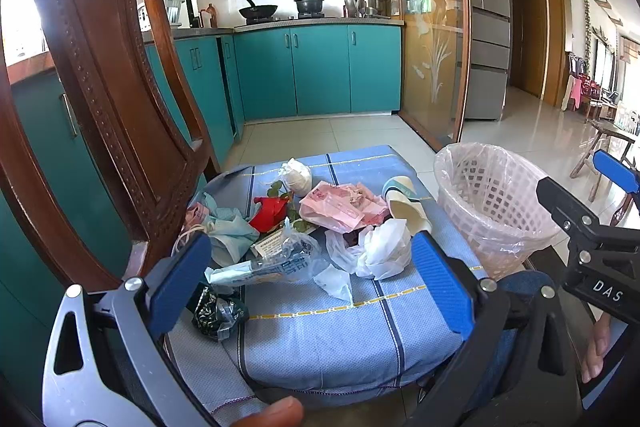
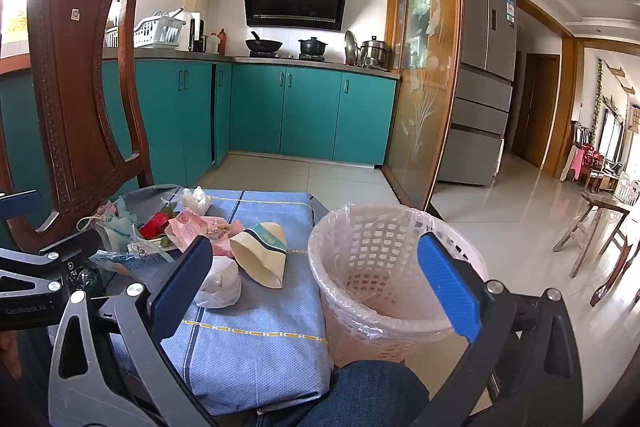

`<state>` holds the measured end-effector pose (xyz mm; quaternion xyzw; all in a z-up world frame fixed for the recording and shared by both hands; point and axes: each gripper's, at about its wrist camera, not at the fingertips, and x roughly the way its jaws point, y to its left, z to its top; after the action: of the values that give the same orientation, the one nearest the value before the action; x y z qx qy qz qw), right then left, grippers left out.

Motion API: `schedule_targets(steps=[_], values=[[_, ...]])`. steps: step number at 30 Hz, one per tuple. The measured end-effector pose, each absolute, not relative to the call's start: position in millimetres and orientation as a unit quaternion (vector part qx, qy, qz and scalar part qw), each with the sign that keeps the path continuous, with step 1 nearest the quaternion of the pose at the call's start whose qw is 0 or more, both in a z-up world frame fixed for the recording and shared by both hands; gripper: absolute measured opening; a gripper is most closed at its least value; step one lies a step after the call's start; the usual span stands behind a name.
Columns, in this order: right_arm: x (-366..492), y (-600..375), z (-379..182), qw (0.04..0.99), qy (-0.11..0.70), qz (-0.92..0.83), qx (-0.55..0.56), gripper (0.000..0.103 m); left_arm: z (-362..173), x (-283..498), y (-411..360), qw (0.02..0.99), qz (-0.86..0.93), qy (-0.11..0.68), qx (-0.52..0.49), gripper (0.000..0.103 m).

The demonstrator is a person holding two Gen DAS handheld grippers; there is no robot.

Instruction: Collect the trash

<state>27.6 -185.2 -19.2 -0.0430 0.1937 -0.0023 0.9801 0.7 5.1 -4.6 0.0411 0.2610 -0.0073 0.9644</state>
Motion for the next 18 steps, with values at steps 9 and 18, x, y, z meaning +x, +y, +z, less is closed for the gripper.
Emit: schedule_targets(steps=[9,18], values=[[26.7,-184.8,-17.5,0.98,0.194,-0.002,-0.042,0.1,-4.6,-0.6,5.4,0.965,-0.006,0.26,0.042,0.1],[26.3,-184.6,-17.0,0.98,0.193,-0.001,-0.042,0.1,-4.2,-0.5,5.7,0.965,-0.006,0.26,0.042,0.1]])
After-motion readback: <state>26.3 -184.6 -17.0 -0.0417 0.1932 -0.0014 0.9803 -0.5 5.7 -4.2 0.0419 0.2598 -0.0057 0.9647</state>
